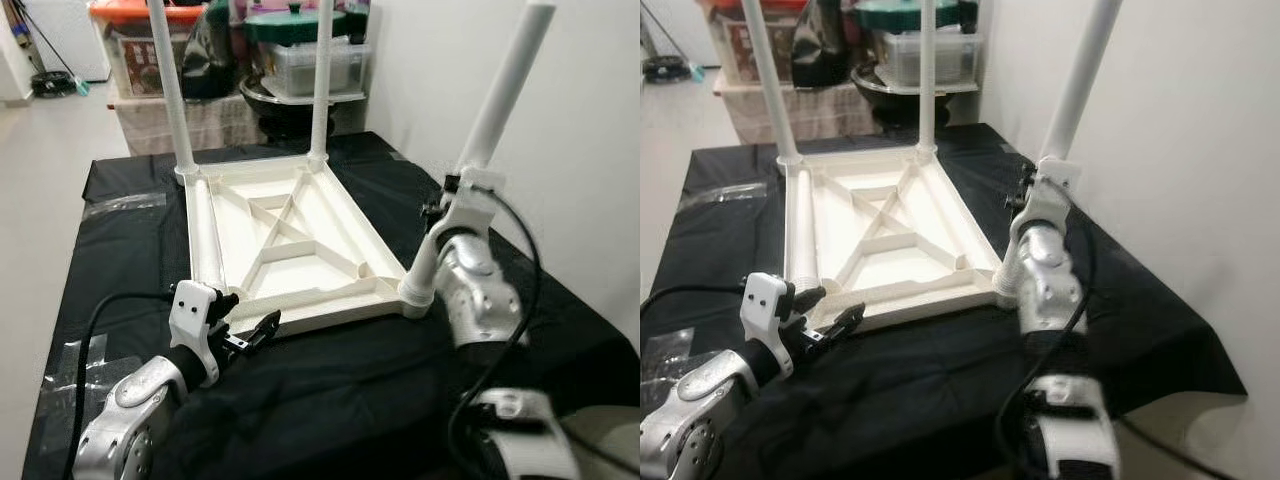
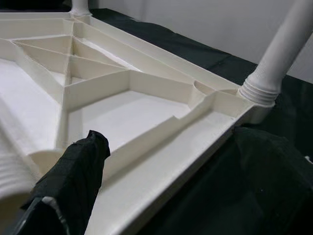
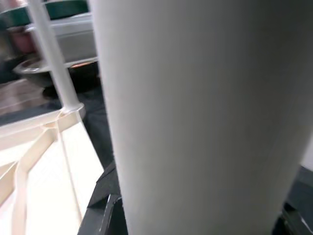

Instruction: Building children table

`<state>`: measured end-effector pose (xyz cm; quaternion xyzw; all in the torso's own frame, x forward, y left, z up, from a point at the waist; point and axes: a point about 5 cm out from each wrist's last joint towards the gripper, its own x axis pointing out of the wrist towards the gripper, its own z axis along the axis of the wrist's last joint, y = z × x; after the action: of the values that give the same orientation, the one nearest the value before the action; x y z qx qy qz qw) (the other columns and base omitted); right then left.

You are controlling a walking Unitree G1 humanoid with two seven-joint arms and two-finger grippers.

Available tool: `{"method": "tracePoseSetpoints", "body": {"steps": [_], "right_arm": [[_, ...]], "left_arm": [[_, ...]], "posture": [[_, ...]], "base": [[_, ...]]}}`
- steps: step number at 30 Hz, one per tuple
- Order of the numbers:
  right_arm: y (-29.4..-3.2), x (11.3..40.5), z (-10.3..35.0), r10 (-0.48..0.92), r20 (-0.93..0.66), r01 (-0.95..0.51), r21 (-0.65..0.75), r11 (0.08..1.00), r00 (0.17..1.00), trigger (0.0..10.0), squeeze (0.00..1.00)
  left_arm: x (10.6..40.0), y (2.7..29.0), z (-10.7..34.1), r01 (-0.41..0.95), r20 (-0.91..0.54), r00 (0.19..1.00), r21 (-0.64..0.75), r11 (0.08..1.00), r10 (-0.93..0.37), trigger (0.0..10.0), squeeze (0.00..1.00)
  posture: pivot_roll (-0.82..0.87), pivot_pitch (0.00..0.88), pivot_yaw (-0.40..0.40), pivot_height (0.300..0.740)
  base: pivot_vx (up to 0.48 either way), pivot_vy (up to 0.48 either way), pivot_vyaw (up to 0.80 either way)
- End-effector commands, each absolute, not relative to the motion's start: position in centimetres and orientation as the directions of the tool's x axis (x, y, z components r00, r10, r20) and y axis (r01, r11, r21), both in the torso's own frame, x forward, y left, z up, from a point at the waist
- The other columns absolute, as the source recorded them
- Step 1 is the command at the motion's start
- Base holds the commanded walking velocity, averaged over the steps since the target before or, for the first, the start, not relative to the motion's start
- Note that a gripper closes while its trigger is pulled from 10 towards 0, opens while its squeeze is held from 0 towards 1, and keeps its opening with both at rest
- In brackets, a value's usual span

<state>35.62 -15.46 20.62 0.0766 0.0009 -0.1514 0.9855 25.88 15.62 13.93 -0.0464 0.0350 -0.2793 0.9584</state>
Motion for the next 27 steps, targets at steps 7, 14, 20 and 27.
{"method": "tracePoseSetpoints", "body": {"steps": [7,14,20,27], "right_arm": [[-16.2,36.4,21.3,-0.188,-0.077,0.201,0.24,0.95,0.979,10.0,1.0],[-16.9,37.1,23.8,0.34,-0.061,-0.332,0.117,0.936,0.938,10.0,0.0],[-20.1,37.8,23.4,0.373,-0.114,-0.367,0.067,0.928,0.921,0.0,0.0],[-20.2,38.7,21.1,0.144,-0.158,-0.119,0.16,0.98,0.977,0.0,0.0]], "left_arm": [[26.0,15.4,13.7,0.542,-0.052,0.833,-0.112,0.833,-0.55,10.0,0.0],[25.9,15.3,13.6,0.543,-0.053,0.833,-0.117,0.831,-0.551,10.0,0.0],[26.0,15.2,13.5,0.549,-0.053,0.829,-0.116,0.828,-0.557,10.0,0.0],[25.9,15.3,13.5,0.548,-0.057,0.829,-0.111,0.829,-0.556,10.0,0.0]], "posture": [[0.08,0.0,-0.065,0.74],[0.08,0.0,-0.063,0.74],[0.08,0.0,-0.066,0.74],[0.09,0.0,-0.068,0.74]], "base": [[0.0,0.0,0.0],[0.0,0.0,0.0],[0.0,0.0,0.0],[0.0,0.0,0.0]]}}
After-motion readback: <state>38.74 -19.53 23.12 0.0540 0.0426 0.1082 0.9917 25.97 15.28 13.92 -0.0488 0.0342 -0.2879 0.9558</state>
